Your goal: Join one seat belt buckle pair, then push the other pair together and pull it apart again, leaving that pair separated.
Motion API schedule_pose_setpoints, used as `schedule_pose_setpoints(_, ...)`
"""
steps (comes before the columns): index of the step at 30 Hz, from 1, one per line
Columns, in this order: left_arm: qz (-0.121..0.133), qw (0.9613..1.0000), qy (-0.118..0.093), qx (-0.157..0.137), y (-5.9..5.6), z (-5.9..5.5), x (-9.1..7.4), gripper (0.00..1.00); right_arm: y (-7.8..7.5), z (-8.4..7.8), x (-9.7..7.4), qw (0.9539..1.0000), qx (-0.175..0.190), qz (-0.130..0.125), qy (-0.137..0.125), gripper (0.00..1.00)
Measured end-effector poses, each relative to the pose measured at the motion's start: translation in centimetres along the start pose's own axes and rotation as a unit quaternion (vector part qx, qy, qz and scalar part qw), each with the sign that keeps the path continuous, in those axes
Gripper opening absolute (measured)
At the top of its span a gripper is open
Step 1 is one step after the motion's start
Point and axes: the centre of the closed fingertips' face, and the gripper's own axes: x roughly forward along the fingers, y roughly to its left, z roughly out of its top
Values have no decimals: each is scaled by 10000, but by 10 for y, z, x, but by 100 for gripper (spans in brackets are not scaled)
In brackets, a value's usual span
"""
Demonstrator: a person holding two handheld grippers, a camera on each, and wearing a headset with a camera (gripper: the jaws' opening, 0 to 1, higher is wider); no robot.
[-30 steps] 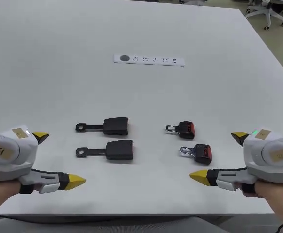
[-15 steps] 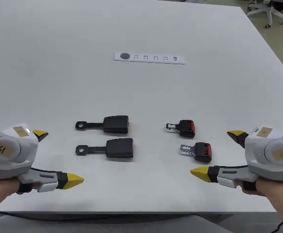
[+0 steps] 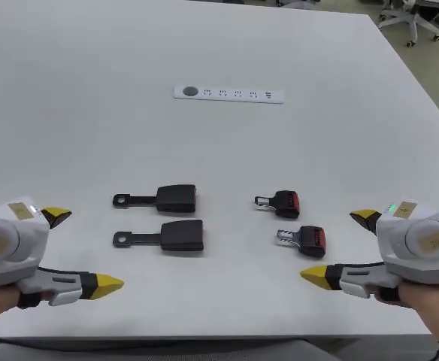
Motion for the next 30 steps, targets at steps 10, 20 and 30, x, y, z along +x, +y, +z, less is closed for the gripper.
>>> schedule_pose_setpoints(10,-306,9987,256,312,-11,12,4,83,-2,4,3,9996,-245,159,21,73)
schedule_pose_setpoints(20,-590,9957,331,627,-17,31,25,75,-2,-1,13,9976,-500,445,168,66)
schedule_pose_setpoints(30,-1014,9877,546,1057,-28,35,52,69,-11,-10,30,9936,-784,667,469,57)
